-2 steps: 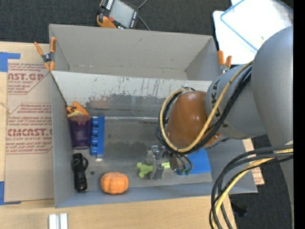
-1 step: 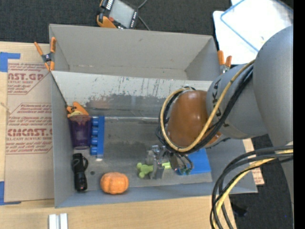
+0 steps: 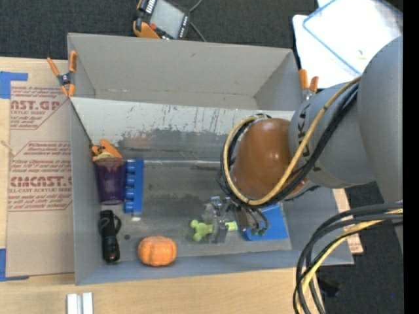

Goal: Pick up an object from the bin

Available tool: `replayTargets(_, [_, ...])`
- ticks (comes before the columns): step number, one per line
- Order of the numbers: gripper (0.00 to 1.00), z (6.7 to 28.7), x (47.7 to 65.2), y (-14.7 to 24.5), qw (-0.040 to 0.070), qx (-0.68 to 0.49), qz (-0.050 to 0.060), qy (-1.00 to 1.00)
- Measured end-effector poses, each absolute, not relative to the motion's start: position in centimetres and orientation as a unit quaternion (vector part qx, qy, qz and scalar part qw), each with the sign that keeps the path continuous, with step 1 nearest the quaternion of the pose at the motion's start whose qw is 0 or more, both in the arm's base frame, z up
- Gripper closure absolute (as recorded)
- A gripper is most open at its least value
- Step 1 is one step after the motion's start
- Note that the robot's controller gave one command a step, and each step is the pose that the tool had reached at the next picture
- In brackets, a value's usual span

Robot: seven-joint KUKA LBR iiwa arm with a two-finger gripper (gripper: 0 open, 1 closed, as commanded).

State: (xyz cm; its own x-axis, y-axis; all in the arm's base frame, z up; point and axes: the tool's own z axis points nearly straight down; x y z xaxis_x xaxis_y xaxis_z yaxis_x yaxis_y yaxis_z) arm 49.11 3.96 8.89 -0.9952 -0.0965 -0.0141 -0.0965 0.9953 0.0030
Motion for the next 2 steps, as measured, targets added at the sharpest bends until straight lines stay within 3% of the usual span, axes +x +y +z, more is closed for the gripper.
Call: replayTargets(2, [1.00, 11.56, 49.21, 4.00, 0.009, -0.048, 0.002, 0.999])
